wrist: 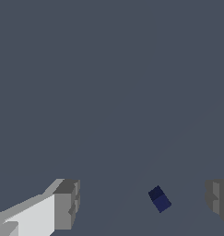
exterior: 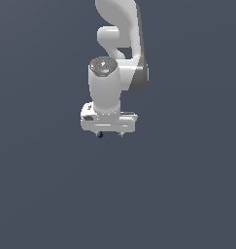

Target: Pick up the object and move it to a goal position.

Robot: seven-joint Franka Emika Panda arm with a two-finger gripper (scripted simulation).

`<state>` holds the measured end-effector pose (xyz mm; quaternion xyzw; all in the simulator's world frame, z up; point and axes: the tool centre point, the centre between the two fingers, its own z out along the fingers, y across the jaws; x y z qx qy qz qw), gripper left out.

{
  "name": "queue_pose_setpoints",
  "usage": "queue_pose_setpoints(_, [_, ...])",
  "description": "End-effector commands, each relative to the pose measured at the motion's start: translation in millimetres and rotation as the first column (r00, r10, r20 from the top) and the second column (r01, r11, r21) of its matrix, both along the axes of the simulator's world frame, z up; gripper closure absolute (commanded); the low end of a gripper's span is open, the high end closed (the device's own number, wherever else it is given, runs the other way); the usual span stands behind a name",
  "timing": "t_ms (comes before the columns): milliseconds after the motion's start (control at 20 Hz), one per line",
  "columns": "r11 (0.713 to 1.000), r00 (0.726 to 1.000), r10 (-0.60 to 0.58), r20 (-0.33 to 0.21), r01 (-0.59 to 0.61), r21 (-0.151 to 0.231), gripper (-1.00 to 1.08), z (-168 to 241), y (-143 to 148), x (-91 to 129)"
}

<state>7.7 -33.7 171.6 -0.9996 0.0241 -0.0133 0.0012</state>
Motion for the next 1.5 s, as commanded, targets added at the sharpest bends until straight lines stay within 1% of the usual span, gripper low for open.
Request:
queue_pose_setpoints(0, [1.0,1.0,0.0,0.0,0.0,0.0,-0.92,0,0,0])
queue_pose_setpoints(150, [1.0,1.0,0.0,0.006,0.0,-0.003,-0.92,3,-5,1])
queue_pose_setpoints(450, [1.0,1.0,-0.002,0.03,0.003,-0.018,-0.92,18,-27,4])
queue_pose_setpoints(900, [1.0,0.999,-0.015,0.029,0.016,-0.015,-0.92,15,-27,3])
queue_pose_setpoints(1200, [0.996,0.996,-0.085,0.024,0.085,-0.007,-0.92,4,-29,-3])
queue_pose_setpoints(1450, [0.982,0.982,-0.186,0.017,0.186,0.003,-0.92,-11,-32,-13])
